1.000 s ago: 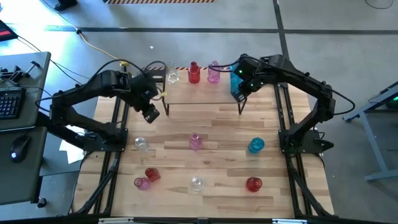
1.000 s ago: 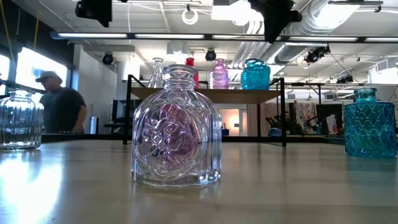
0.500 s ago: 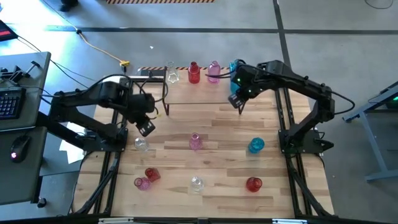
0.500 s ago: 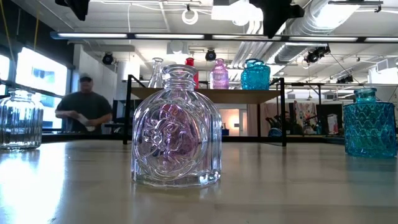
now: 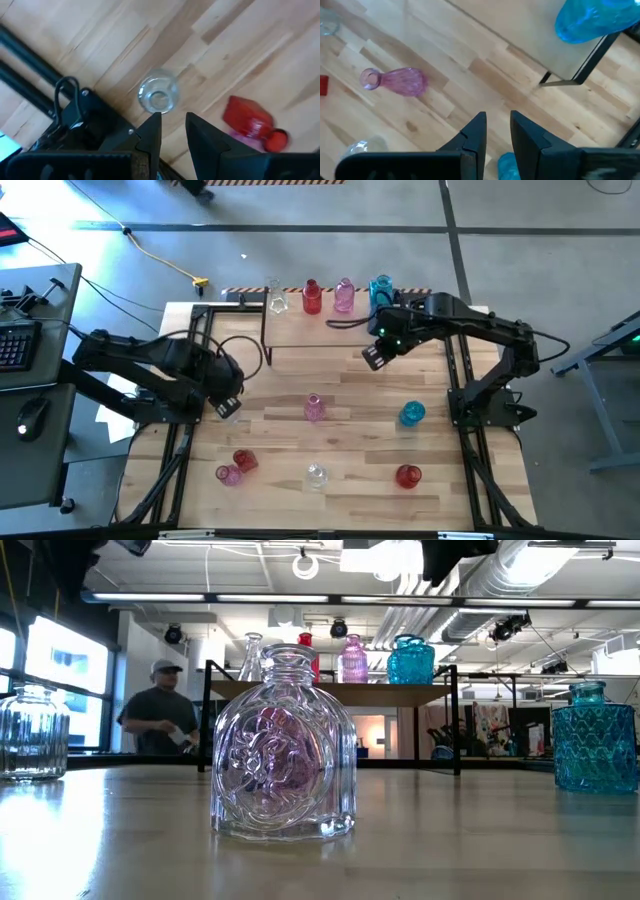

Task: Sort vases onto shelf
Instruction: Put the left transparent vase on the shelf aligned with the other transparent vase

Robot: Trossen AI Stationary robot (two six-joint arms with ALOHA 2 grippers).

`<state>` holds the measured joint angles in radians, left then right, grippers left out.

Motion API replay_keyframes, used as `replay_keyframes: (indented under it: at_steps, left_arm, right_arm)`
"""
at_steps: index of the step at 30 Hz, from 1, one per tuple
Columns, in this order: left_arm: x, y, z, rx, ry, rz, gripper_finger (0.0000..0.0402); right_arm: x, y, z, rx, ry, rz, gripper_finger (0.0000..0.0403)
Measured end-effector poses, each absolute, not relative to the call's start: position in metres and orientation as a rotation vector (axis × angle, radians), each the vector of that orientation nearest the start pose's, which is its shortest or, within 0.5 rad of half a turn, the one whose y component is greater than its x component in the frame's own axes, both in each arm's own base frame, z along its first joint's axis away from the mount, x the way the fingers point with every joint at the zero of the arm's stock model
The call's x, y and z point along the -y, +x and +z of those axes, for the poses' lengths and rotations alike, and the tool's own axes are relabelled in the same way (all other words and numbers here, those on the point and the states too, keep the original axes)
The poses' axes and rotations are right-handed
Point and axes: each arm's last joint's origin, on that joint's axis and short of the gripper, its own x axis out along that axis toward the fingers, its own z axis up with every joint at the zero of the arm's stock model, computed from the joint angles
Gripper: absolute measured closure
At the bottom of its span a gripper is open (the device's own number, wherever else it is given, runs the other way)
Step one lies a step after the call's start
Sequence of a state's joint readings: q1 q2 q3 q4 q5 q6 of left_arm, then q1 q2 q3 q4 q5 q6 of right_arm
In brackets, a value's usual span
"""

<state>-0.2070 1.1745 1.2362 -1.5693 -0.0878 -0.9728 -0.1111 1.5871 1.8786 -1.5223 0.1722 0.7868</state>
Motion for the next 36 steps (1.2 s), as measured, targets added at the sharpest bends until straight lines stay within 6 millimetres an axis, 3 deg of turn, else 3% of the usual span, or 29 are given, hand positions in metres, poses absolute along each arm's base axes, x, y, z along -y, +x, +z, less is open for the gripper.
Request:
replay_keyframes:
  at_steps: [19,36]
  left_arm:
    - [0.044,0.146,0.250,-1.434,-0.621,0.798,0.0321]
    - [0.044,0.143,0.209,-1.414,-0.668,0.841,0.0321]
  right_arm:
    - [0.002,0.274,0.404,-1.067,0.636,-0.670,0.0336]
    - [-0.009,0.274,0.404,-1.071,0.624,-0.646,0.0336]
